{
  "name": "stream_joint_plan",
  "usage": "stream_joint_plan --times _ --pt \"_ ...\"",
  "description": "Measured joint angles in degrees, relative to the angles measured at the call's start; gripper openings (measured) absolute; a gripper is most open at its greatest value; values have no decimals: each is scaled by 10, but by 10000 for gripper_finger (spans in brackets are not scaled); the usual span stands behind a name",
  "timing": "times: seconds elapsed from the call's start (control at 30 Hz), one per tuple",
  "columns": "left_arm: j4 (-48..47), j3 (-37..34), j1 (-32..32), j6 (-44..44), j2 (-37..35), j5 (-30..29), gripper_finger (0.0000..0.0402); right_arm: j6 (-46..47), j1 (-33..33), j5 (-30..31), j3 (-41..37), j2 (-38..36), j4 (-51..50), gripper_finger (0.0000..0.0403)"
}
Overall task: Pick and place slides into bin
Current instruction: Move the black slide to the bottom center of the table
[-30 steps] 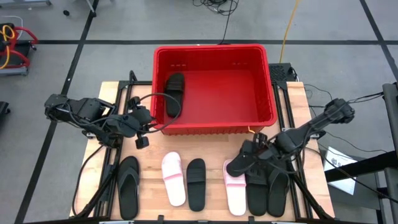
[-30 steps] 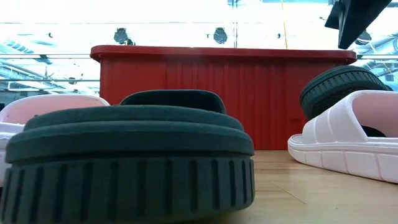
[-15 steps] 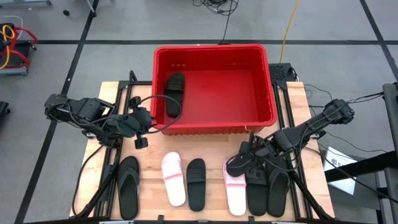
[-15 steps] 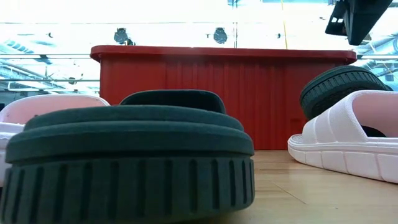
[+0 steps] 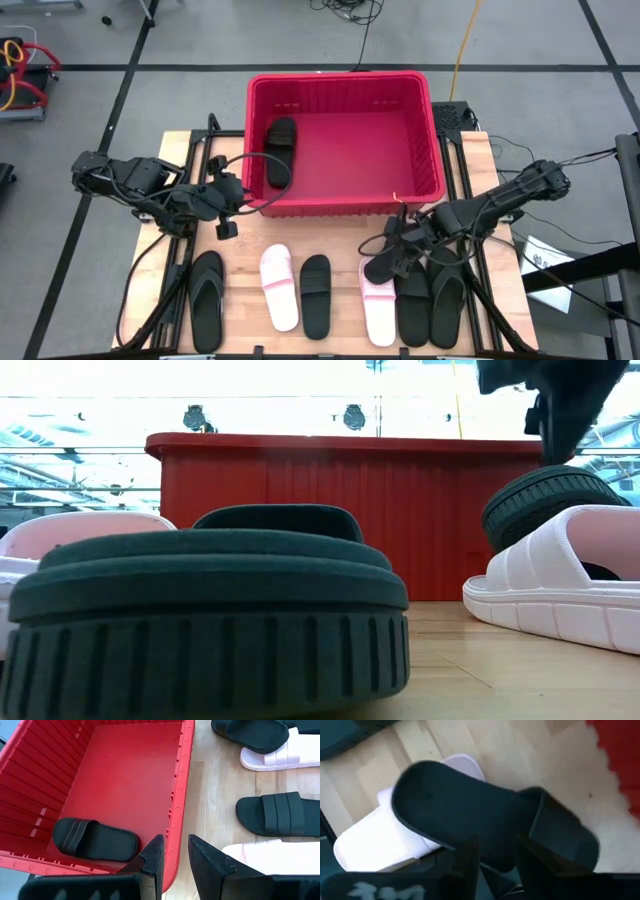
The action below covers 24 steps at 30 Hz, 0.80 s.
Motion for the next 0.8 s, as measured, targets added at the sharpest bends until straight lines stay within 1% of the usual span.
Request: stream_joint_plan --times 0.07,0.17,0.37,0.63,0.8 --pt "0 0 0 0 0 0 86 2 -6 -13 -16 0 2 120" --pt "0 0 0 5 0 0 86 -20 -19 -25 -26 0 -5 127" --pt "0 0 0 13 0 1 86 -21 -42 -24 -27 0 -2 125" --pt "0 0 0 13 0 2 86 -35 -45 -25 -27 0 -9 124" --pt "0 0 0 14 0 28 86 -39 -45 -25 -27 0 -19 124"
